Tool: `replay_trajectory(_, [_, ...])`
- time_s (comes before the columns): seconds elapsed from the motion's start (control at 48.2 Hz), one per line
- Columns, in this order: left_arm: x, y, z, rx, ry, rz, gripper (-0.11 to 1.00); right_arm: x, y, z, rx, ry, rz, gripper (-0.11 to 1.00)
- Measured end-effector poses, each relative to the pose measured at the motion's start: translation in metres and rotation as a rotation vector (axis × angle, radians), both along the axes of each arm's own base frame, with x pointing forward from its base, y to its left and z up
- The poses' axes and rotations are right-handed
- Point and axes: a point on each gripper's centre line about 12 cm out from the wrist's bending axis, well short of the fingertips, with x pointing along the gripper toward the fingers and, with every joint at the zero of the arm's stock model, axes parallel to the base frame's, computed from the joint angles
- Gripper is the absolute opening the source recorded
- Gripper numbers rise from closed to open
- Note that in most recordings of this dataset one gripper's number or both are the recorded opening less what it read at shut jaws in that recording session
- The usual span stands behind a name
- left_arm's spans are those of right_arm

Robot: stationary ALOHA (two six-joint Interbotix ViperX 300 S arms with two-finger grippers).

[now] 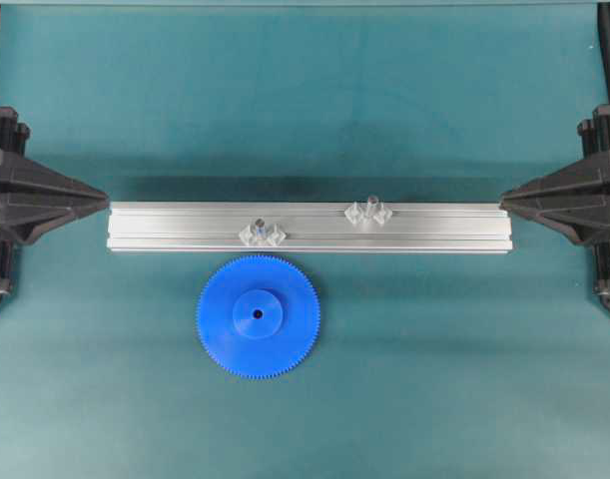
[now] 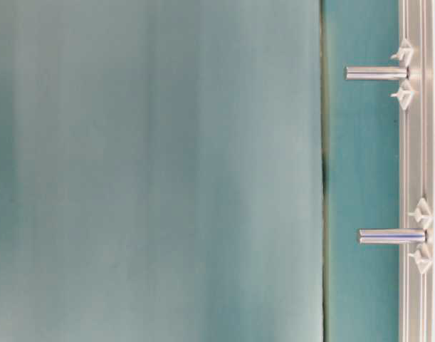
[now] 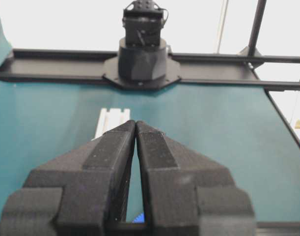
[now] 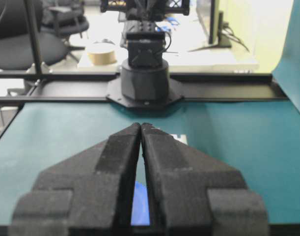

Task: Insert the large gear onto the shaft.
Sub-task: 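Move the left gripper toward the blue gear's hub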

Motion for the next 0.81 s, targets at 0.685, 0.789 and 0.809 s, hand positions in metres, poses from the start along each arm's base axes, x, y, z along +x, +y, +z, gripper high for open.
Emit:
replay_trajectory(0.685, [0.051,-0.011,-0.008,-0.025,0.432,-0.038,0.03,0.006,-0.008,0.002,0.065,0.367,-0.039,0.24])
replay_trajectory(0.789, [0.066,-0.012,-0.012,-0.027,0.485,-0.039,0.13,0.008,-0.008,-0.003,0.059,0.410,-0.042,0.28])
replay_trajectory(0.809, [0.068,-0.013,-0.014,-0.027,0.493,-0.039,0.16,0.009,-0.008,-0.004,0.060,0.419,-0.042,0.30])
